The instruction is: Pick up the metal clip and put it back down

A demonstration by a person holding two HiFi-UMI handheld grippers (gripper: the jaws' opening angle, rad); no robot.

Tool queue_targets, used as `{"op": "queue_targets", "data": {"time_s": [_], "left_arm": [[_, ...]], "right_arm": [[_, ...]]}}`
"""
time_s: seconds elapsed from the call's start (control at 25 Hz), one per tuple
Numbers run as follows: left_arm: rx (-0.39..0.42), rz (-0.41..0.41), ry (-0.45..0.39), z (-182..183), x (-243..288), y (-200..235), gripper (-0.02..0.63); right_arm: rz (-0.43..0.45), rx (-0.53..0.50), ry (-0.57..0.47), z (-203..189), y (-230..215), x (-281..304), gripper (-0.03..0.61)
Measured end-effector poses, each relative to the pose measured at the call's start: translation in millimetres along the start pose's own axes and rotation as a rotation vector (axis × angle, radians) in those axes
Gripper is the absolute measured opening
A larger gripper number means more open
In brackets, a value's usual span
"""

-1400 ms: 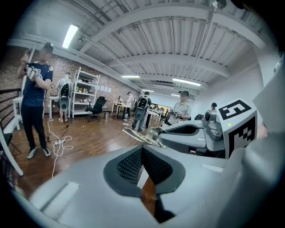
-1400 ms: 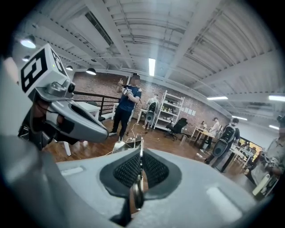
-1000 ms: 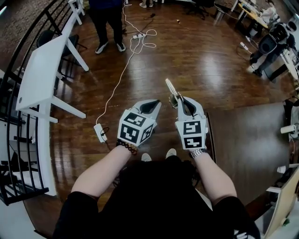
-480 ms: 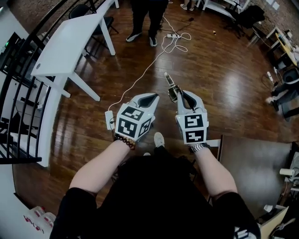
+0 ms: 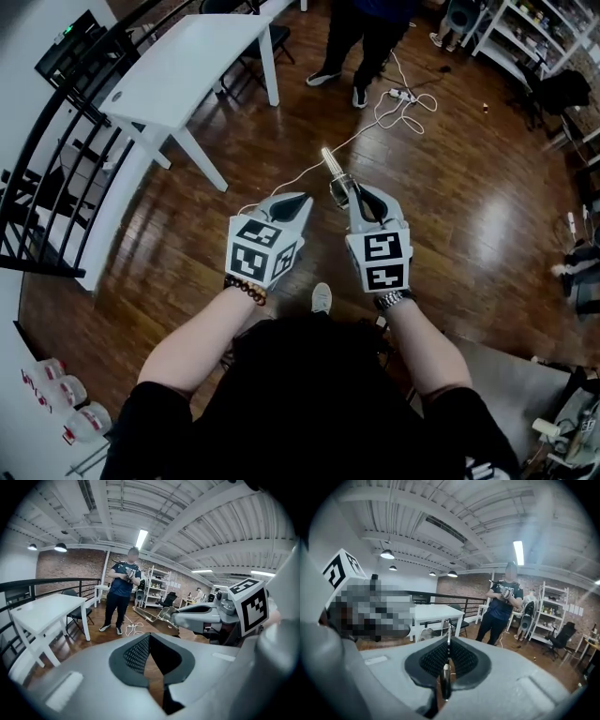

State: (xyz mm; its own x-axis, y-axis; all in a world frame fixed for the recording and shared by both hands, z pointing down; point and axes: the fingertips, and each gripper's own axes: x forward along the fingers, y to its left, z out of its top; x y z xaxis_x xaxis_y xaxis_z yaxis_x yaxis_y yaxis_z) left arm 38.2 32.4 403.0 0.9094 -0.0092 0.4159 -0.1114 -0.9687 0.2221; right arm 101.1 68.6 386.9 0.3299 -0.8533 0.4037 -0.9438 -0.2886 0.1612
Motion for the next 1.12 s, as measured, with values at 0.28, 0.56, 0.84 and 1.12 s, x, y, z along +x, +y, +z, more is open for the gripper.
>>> {"op": "queue_targets", "data": {"time_s": [0.28,0.56,0.84,1.12], "left_arm": [[-0.047,0.127,-0.013,17.8,27.1,44.9,0.017],[-0.106,0.263,-0.046,36.5,32.1,82.2,0.017],[-0.158,0.362,-0.063,37.7,17.2,122.5,0.017],[-0.178,0.42,-0.092,43.5,6.2,162.2,0.017]], "right_arm": [[0.138,-0.035,-0.018,15.9,-9.2,59.8,-0.005],[0.256,-0.09,-0.049,31.4,-10.5,100.4,-0.005],[0.35,-0.125,-0.066,53.1,13.3,134.4,-0.005],[0.41,-0.16,-0.083,72.5,38.5,168.5,-0.005]]}}
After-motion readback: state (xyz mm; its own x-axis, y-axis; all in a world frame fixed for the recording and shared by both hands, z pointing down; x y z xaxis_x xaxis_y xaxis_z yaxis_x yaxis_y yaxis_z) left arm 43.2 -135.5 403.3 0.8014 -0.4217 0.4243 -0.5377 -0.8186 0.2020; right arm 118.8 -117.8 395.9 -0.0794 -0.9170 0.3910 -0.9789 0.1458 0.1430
